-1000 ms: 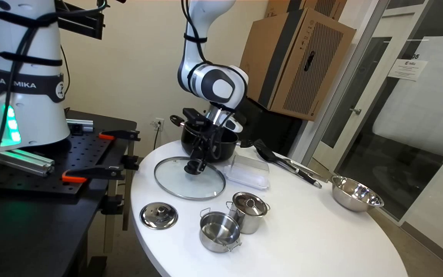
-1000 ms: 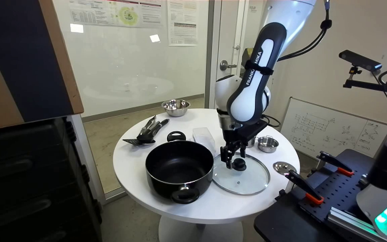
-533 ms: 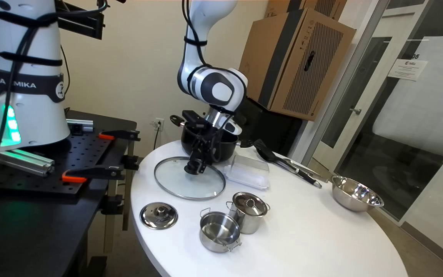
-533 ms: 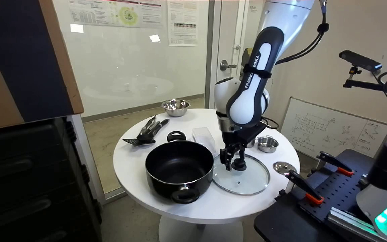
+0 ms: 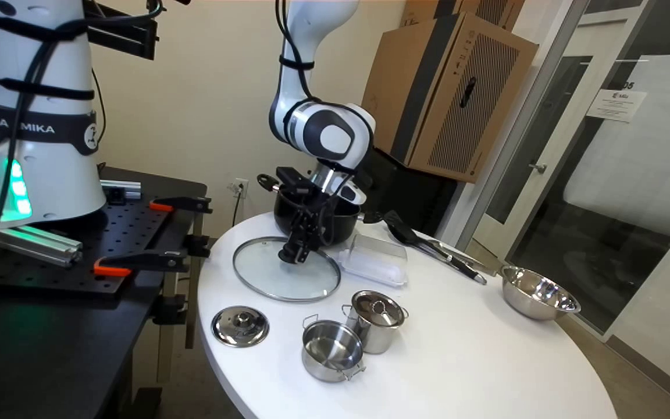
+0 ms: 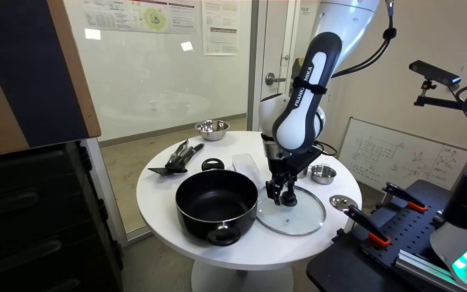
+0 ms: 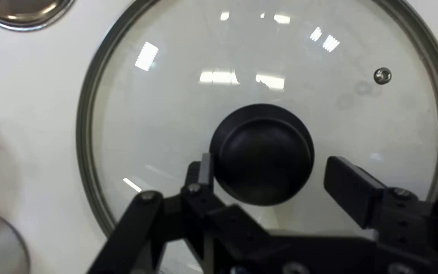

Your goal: Take the clear lid and put it on the left black pot

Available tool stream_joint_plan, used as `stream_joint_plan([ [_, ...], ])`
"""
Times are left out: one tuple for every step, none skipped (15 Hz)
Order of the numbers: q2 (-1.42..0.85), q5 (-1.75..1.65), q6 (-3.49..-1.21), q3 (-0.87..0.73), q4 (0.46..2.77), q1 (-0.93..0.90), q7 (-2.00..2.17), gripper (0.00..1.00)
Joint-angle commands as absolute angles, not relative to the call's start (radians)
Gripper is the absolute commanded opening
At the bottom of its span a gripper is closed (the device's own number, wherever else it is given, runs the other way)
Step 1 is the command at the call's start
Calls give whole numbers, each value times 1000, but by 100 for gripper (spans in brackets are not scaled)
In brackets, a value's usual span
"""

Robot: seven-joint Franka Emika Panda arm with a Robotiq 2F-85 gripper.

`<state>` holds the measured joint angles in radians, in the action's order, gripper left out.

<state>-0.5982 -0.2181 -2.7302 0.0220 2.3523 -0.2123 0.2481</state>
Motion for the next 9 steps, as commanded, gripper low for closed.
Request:
stream_joint_plan([
  [-593, -174, -2748, 26, 2359, -200, 199, 44],
  [-588, -171, -2746, 27, 2360, -197, 197, 37],
  [-584, -168, -2745, 27, 2361, -195, 195, 31],
  [-581, -161, -2741, 28, 2361, -191, 192, 26],
  [-581, -158, -2744, 27, 2362, -192, 193, 23],
  [-581, -154, -2741, 28, 2362, -191, 191, 23],
  [-580, -152, -2742, 28, 2363, -191, 191, 23],
  [-580, -150, -2741, 28, 2364, -192, 190, 23],
  [-580, -150, -2742, 28, 2365, -193, 191, 23],
])
